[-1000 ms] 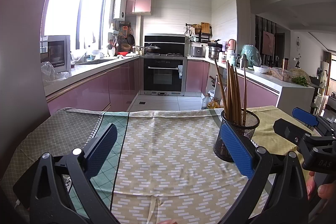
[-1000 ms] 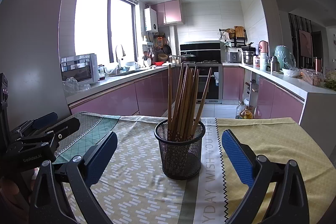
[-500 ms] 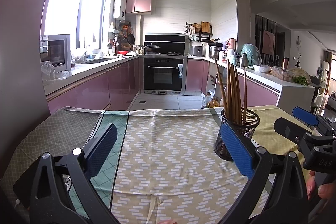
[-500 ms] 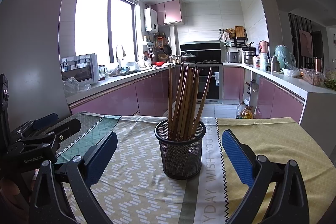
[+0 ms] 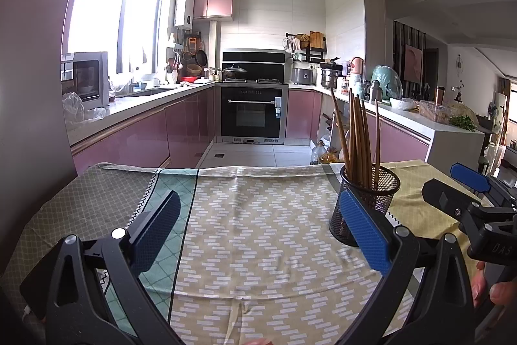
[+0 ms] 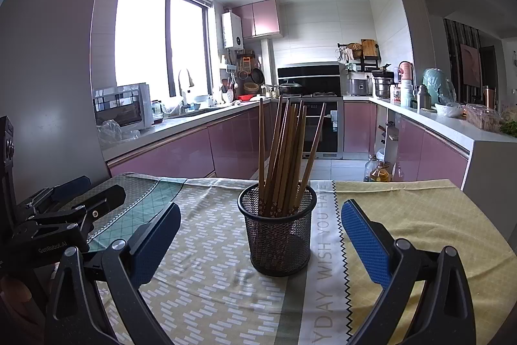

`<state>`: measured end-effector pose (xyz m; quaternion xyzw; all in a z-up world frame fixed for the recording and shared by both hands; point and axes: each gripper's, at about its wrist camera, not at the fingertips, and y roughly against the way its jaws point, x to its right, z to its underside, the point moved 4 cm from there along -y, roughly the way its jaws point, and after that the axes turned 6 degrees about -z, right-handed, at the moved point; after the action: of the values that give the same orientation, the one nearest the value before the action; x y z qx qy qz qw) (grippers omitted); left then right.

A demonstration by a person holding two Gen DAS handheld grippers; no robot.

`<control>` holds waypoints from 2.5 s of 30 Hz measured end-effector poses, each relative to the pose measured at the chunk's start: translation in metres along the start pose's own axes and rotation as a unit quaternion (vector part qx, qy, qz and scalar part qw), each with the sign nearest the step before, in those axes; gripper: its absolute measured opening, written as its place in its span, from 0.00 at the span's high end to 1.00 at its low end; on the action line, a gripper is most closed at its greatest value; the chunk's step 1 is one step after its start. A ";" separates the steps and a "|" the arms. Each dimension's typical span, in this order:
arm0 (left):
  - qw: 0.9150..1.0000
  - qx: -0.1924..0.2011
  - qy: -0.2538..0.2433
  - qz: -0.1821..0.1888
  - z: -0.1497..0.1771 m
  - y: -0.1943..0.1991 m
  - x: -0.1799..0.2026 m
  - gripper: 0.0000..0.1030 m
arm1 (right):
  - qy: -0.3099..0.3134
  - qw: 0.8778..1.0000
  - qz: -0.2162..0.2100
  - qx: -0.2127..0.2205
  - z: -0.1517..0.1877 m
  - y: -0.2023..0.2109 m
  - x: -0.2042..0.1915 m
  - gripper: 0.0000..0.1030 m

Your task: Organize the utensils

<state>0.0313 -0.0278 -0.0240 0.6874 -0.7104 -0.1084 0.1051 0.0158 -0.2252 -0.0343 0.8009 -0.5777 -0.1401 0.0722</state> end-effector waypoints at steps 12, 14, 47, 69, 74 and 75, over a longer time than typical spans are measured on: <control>1.000 0.000 -0.001 0.000 0.000 0.000 0.001 0.05 | 0.000 1.000 0.000 0.001 0.000 -0.001 -0.001 0.06; 1.000 0.000 -0.001 0.000 0.000 0.000 0.001 0.05 | -0.001 1.000 -0.001 0.001 0.000 -0.001 -0.001 0.06; 1.000 -0.004 -0.002 0.000 0.003 0.000 0.002 0.05 | -0.001 1.000 -0.002 -0.002 0.002 -0.003 -0.002 0.06; 1.000 -0.007 -0.002 0.001 0.007 0.002 0.002 0.05 | -0.007 1.000 -0.002 -0.005 0.008 -0.005 0.003 0.06; 1.000 -0.007 -0.002 0.000 0.010 0.002 0.001 0.05 | -0.008 1.000 -0.003 -0.006 0.009 -0.005 0.003 0.06; 1.000 -0.008 -0.002 -0.002 0.012 0.003 0.001 0.05 | -0.007 1.000 -0.003 -0.006 0.010 -0.005 0.002 0.06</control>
<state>0.0251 -0.0285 -0.0341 0.6879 -0.7083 -0.1155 0.1085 0.0180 -0.2252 -0.0451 0.8013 -0.5746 -0.1498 0.0728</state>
